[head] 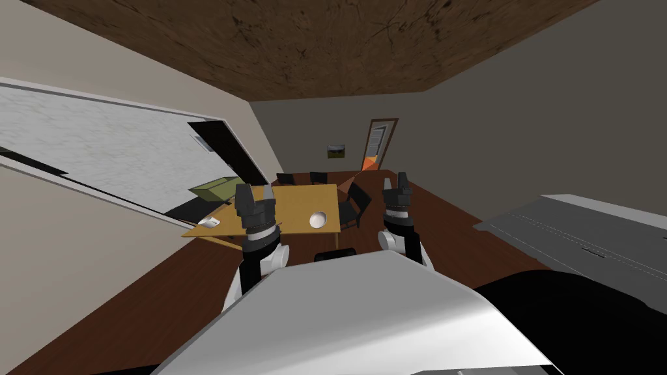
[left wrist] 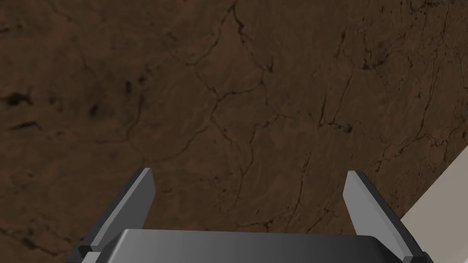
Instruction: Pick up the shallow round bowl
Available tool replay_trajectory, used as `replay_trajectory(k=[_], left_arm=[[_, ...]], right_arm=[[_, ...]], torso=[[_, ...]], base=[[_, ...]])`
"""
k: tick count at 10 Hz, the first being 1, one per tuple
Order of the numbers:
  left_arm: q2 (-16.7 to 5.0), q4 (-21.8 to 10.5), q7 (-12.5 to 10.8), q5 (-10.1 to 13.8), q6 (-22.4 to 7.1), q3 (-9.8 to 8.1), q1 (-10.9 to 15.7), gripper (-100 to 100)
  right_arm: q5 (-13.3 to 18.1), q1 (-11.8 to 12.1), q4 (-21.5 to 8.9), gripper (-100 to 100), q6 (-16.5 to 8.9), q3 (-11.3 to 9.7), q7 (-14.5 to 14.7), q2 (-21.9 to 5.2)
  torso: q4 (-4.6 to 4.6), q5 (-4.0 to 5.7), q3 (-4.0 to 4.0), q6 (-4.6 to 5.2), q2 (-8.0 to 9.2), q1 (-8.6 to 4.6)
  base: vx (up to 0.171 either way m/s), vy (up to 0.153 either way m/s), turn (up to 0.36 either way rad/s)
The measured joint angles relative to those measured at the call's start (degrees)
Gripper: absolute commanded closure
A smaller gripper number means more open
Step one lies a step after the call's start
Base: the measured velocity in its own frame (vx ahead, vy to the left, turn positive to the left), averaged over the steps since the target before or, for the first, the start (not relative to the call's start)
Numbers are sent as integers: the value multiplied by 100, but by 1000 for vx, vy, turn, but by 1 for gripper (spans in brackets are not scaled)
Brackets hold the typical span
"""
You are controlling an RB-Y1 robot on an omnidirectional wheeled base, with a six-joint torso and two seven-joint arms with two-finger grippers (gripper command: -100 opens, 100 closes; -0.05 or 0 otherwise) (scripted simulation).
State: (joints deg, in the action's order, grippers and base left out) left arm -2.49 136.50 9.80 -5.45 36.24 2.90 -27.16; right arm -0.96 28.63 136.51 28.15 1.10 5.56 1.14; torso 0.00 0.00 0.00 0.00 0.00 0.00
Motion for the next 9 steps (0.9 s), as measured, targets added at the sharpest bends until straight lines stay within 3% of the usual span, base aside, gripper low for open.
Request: replay_trajectory(k=[5,7,9], left_arm=[[-335,-370,-366,227,-641,238,304,-100],[-403,-665,-527,314,-928,438,435,-100],[-438,-802,-636,377,-1219,523,603,-100]], right_arm=[[0,0,0,0,0,1,0,-1],[0,0,0,0,0,1,0,-1],[0,0,0,0,0,1,0,-1]], torso=[[0,-9,-1,0,2,41],[-1,-10,-3,0,6,44],[0,-7,-1,1,1,32]], base=[[-13,96,-80],[-24,94,-66],[-14,91,-95]])
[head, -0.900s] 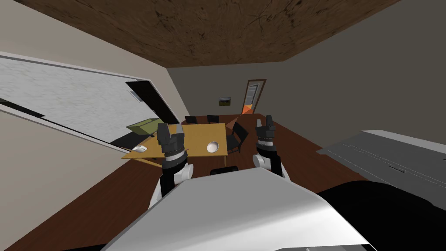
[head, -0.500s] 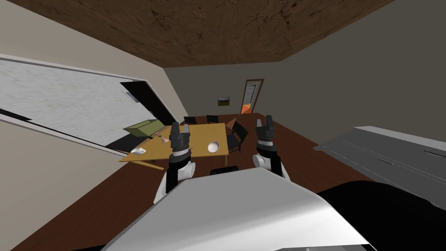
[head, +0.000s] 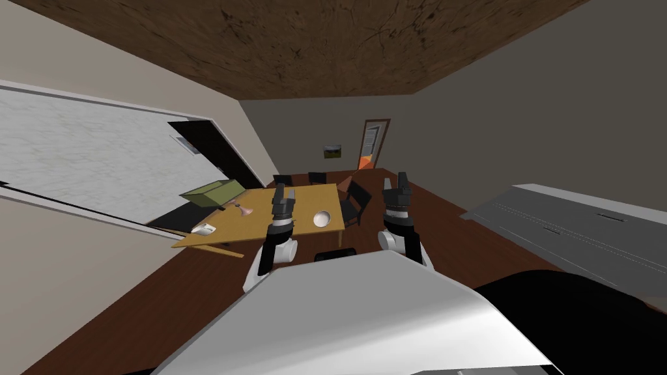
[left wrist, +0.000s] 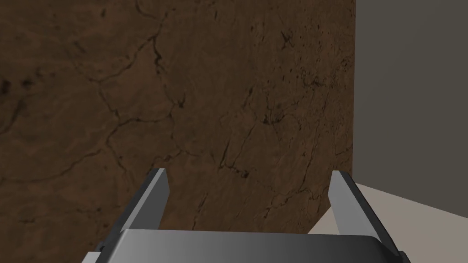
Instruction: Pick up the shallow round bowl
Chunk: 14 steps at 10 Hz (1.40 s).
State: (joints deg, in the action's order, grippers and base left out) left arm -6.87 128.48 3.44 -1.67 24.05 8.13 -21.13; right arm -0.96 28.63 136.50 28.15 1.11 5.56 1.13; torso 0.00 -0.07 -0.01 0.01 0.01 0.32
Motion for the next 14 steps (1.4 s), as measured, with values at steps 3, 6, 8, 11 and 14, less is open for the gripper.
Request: replay_trajectory(k=[3,6,8,11,14], left_arm=[[-72,-329,-194,124,-379,174,186,-100],[-97,-528,-327,204,-784,299,358,-100],[-177,-925,-496,338,-1098,343,681,-100],[-136,-1186,-585,384,-1524,528,819,-100],[-147,-1549,-703,474,-1898,648,1054,-100]], right_arm=[[0,0,0,0,0,0,0,0],[0,0,0,0,0,0,0,0],[0,0,0,0,0,0,0,0],[0,0,0,0,0,0,0,0],[0,0,0,0,0,0,0,0]], torso=[[-1,0,-3,0,6,-2],[-1,2,-1,-2,2,-11],[-1,-2,-3,0,5,10],[0,2,-1,-3,2,-11],[0,1,-1,-1,3,-8]], base=[[-25,69,-53],[-22,65,-68],[-34,100,-110],[-26,61,-75],[-24,61,-69]])
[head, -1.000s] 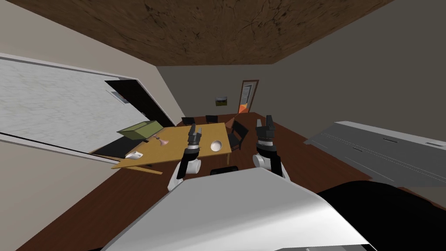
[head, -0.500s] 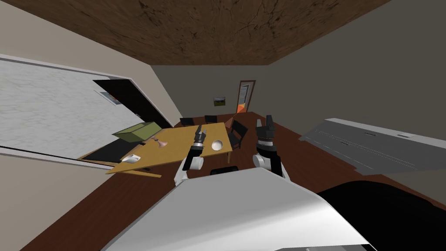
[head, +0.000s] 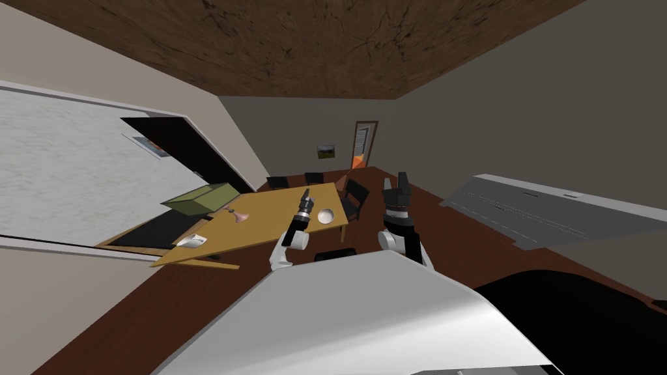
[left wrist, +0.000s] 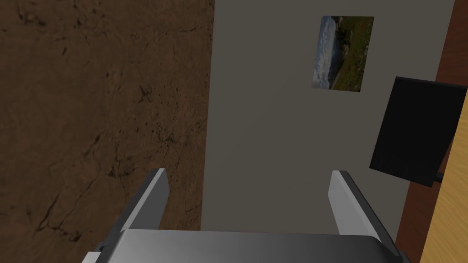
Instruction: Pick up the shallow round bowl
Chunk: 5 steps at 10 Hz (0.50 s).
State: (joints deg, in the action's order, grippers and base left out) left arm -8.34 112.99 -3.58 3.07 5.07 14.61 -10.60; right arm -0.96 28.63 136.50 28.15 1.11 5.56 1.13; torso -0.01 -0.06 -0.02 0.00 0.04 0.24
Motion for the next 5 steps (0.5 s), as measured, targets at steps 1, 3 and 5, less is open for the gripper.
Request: replay_trajectory(k=[1,3,5], left_arm=[[-8,-44,-28,20,-154,25,39,-100],[-25,-318,-105,86,-451,69,242,-100],[3,-464,-146,118,-822,140,372,-100]], right_arm=[[0,0,0,0,0,0,0,0],[0,1,0,0,0,0,0,0],[0,1,0,0,0,0,0,0]], torso=[[0,0,1,-2,-2,-1],[0,0,2,-3,-4,-2],[1,0,3,-3,-5,-2]], base=[[-25,64,-98],[-13,58,-81],[-24,57,-82]])
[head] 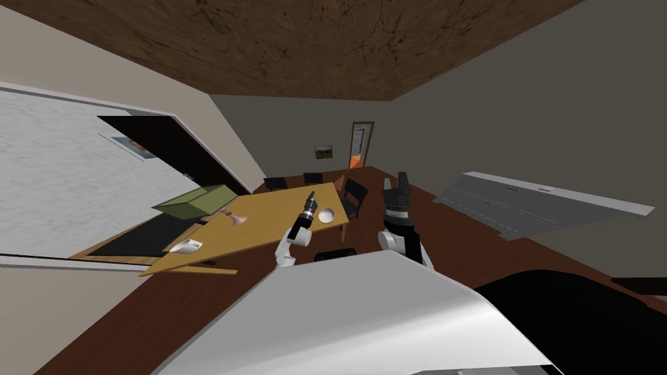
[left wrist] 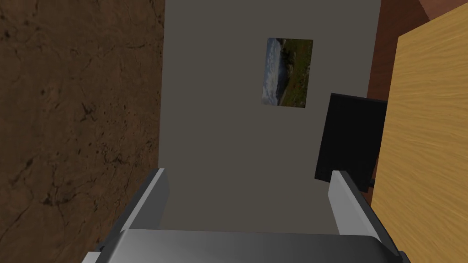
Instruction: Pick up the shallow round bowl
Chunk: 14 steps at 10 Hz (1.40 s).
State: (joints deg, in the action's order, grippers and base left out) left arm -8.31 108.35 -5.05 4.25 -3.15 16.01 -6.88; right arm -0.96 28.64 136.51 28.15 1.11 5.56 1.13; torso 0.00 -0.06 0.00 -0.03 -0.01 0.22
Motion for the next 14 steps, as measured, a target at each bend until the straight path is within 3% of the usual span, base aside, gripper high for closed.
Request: replay_trajectory(k=[3,7,11,14], left_arm=[[-86,-443,-128,125,-437,59,286,-100],[-18,-797,-183,162,-1098,163,532,-100],[-48,-1463,-260,283,-1628,208,964,-100],[-51,-1778,-280,332,-2020,252,1131,-100]], right_arm=[[0,0,0,0,0,0,0,0],[0,0,0,0,0,0,0,0],[0,0,0,0,0,0,0,0],[0,0,0,0,0,0,0,0]], torso=[[0,0,0,2,1,1],[0,1,-2,1,3,-2],[0,2,0,1,0,-8],[0,2,-1,-2,1,-9]], base=[[-20,54,-64],[-23,51,-78],[-21,40,-80],[-27,36,-89]])
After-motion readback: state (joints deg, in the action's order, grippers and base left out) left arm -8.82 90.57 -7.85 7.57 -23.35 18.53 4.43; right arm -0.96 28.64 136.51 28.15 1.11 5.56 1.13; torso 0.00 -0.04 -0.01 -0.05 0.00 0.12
